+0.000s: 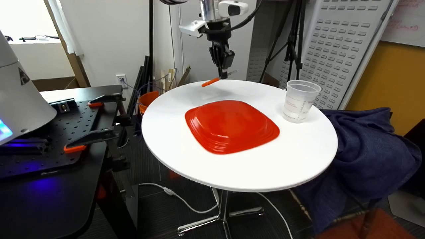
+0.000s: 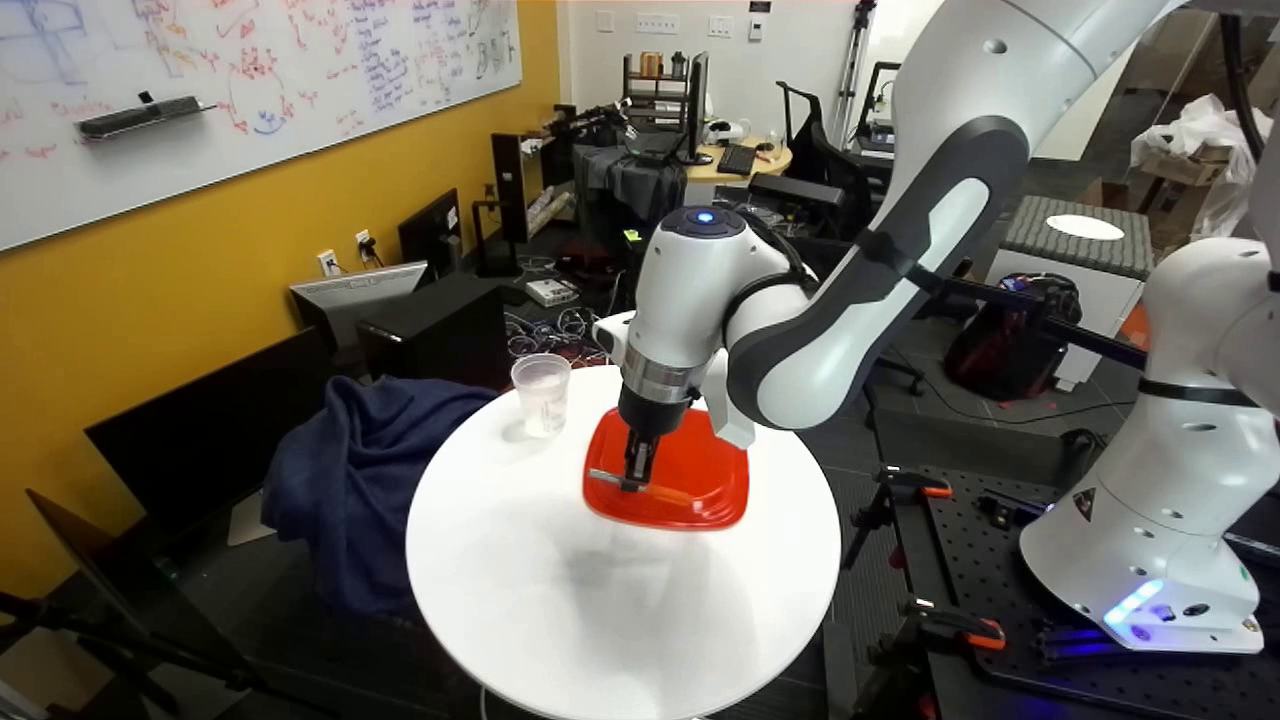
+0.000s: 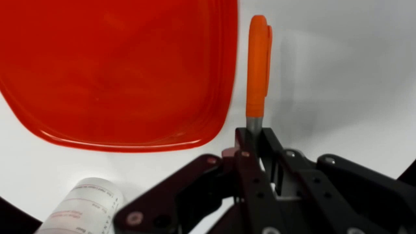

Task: Move the pen to the right

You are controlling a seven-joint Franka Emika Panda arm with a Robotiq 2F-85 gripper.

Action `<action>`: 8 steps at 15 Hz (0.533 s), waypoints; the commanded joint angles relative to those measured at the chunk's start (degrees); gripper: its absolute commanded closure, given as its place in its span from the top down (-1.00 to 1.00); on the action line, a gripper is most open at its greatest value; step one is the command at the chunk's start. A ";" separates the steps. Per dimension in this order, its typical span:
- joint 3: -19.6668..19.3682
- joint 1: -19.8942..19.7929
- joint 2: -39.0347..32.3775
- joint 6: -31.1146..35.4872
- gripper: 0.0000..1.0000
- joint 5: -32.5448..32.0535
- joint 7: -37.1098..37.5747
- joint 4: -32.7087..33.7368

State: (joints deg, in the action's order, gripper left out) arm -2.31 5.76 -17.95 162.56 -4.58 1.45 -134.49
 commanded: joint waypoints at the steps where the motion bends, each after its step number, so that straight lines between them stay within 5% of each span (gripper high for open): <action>1: -1.62 -0.71 3.35 3.75 -0.94 -1.27 1.92 -4.48; 8: -2.07 -5.52 6.01 7.11 -0.94 1.04 -0.70 -7.84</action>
State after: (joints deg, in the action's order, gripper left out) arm -4.64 2.42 -14.87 167.46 -4.47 1.56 -139.52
